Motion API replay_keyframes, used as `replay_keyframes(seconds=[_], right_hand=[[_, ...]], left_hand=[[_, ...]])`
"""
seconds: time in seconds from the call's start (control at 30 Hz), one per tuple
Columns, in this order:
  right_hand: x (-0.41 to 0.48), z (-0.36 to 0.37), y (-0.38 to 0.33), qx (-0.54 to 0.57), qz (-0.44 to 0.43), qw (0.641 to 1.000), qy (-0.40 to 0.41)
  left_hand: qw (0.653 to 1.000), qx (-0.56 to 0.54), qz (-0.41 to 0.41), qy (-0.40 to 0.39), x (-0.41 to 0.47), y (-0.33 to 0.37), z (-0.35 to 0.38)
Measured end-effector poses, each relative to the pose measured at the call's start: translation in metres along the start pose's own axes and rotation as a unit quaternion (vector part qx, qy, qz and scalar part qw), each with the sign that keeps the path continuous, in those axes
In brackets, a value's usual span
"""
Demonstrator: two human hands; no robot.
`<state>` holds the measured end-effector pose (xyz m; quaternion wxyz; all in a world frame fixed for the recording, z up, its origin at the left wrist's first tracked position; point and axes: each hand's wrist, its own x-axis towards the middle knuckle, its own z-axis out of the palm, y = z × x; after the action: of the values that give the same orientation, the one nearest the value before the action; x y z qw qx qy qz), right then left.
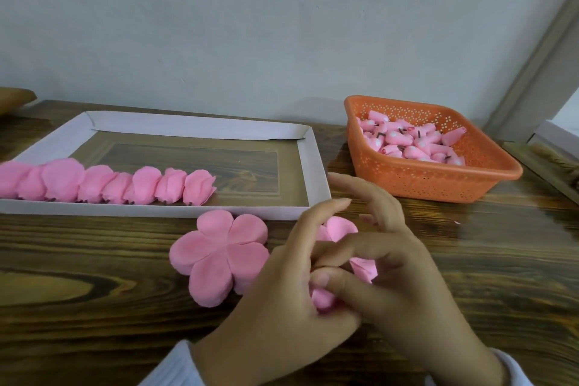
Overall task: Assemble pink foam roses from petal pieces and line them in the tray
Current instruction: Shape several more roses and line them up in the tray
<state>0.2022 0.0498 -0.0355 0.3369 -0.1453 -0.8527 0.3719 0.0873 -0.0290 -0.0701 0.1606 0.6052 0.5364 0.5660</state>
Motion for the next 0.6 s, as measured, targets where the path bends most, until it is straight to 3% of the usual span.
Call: replay_keyframes(seconds=[0.37, 0.6], right_hand=[[0.001, -0.005, 0.002, 0.134, 0.072, 0.986, 0.065], [0.002, -0.010, 0.004, 0.145, 0.094, 0.981, 0.081]], left_hand=[[0.982, -0.114, -0.144, -0.052, 0.002, -0.001, 0.004], [0.979, -0.076, -0.127, -0.138, 0.005, 0.006, -0.010]])
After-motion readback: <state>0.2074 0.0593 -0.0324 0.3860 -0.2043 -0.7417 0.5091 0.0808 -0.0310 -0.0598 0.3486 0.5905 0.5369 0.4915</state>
